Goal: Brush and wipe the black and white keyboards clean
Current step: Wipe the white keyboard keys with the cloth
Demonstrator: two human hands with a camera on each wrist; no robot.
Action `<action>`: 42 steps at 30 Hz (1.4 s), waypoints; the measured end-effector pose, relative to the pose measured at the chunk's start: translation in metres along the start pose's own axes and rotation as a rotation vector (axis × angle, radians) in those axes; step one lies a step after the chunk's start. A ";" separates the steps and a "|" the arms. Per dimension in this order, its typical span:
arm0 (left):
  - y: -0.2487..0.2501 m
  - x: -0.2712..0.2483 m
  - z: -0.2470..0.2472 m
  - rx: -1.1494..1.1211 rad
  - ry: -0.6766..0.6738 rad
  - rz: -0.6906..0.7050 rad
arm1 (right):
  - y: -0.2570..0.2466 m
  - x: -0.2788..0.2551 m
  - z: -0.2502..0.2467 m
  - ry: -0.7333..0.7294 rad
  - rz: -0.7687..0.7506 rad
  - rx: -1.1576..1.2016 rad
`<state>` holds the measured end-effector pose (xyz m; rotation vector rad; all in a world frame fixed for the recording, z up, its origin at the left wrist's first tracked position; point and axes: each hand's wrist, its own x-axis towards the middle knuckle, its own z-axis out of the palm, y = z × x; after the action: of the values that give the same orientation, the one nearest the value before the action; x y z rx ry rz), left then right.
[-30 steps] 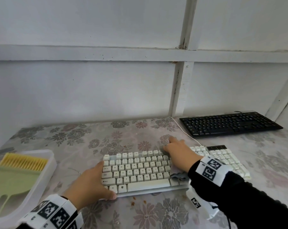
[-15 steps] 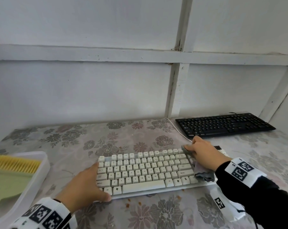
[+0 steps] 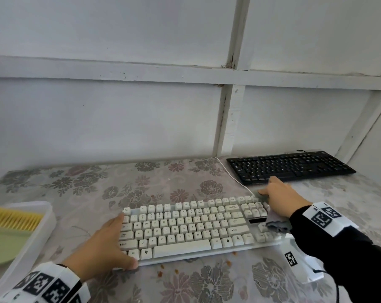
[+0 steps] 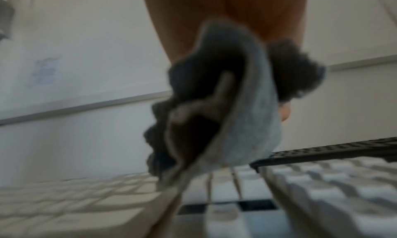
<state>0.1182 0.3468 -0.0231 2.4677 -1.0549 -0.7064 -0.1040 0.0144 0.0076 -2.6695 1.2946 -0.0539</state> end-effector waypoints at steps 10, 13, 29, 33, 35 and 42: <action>0.007 -0.004 -0.005 -0.045 -0.036 -0.007 | -0.011 -0.013 0.011 -0.067 -0.187 0.091; 0.007 -0.005 -0.004 -0.064 -0.032 -0.015 | -0.011 -0.013 0.010 -0.089 -0.152 0.136; 0.005 -0.003 -0.002 -0.094 -0.032 -0.061 | -0.033 -0.023 0.007 -0.086 -0.186 0.198; 0.006 -0.004 -0.003 -0.099 -0.041 -0.060 | -0.015 -0.026 -0.004 -0.090 -0.021 0.195; 0.006 -0.004 -0.003 -0.103 -0.046 -0.061 | 0.001 -0.023 -0.011 -0.080 0.061 0.085; 0.003 -0.003 -0.002 -0.150 -0.041 -0.066 | 0.008 -0.017 -0.013 -0.067 0.035 0.266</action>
<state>0.1161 0.3468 -0.0190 2.3773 -0.9034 -0.8289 -0.1223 0.0204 0.0200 -2.4038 1.2198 -0.1219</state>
